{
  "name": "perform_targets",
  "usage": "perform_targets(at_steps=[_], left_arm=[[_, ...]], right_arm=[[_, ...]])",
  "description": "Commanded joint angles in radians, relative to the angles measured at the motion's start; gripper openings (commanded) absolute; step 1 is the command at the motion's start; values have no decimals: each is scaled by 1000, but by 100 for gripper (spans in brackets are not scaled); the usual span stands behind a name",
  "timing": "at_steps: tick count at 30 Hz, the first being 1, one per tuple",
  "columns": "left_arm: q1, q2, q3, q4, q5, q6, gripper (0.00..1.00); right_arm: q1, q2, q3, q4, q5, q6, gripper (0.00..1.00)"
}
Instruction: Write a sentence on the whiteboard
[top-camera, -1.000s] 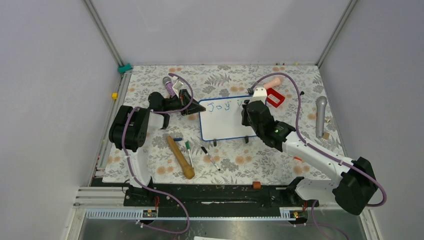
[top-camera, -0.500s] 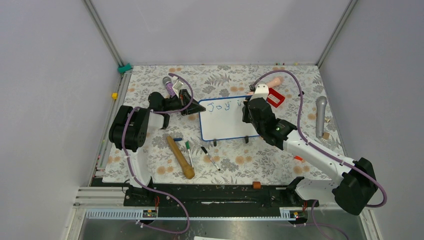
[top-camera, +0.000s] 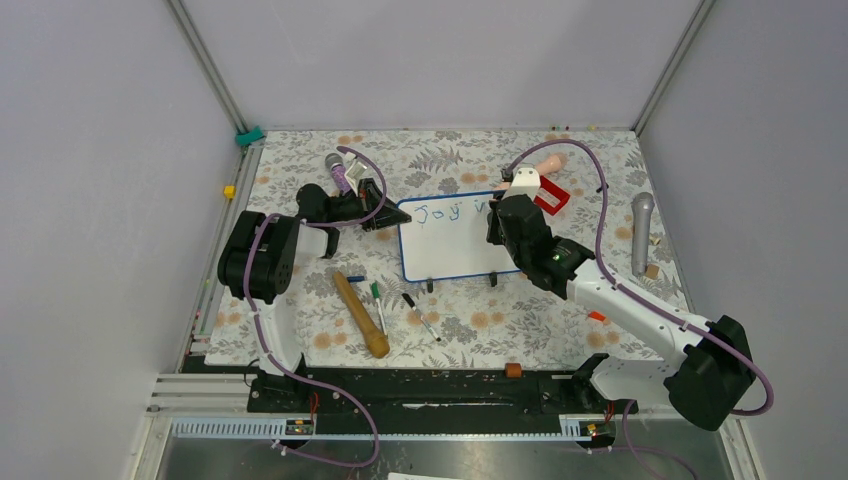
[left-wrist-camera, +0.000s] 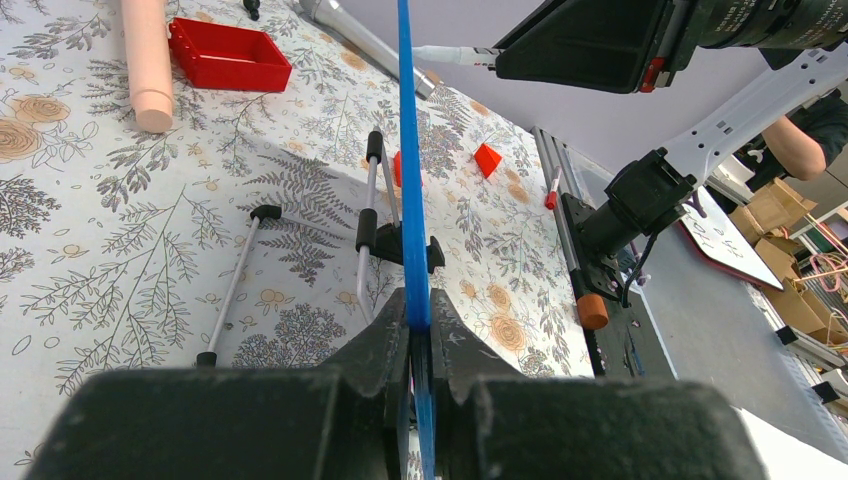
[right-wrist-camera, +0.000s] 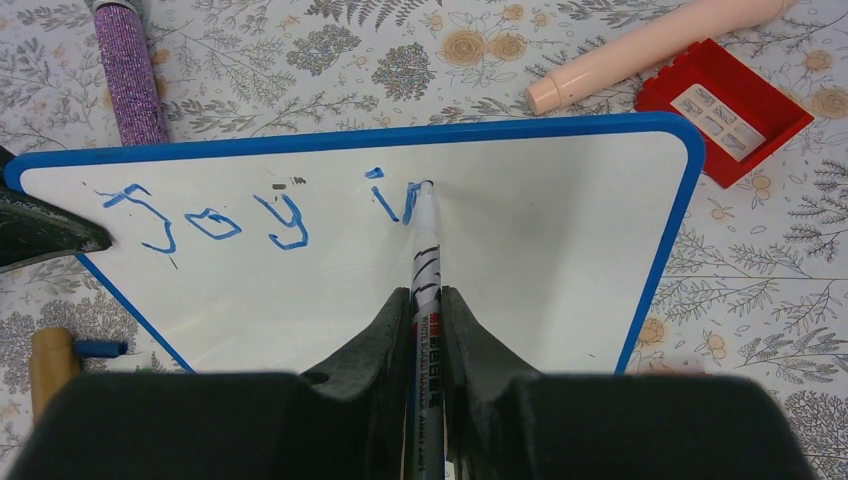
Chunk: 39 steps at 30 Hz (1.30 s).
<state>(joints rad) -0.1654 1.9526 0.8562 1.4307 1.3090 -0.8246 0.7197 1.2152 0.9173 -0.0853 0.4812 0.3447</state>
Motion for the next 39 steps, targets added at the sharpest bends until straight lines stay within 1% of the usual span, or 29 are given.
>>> perform_targets(at_steps=[1,18,31,39], left_arm=[[-12,13,-1,42,113,74,0],[-12,10,-3,42,114,76,0],[-12,10,-5,42,114,76,0],[-12,10,-3,42,114,77,0]], right_arm=[[-13,-10,26,-9,50,3,0],[-15,-44,-20,-29,61,17,0],[-15,-44,-38,-58,-14,25,0],[-15,-74,-40,-58,2,24,0]])
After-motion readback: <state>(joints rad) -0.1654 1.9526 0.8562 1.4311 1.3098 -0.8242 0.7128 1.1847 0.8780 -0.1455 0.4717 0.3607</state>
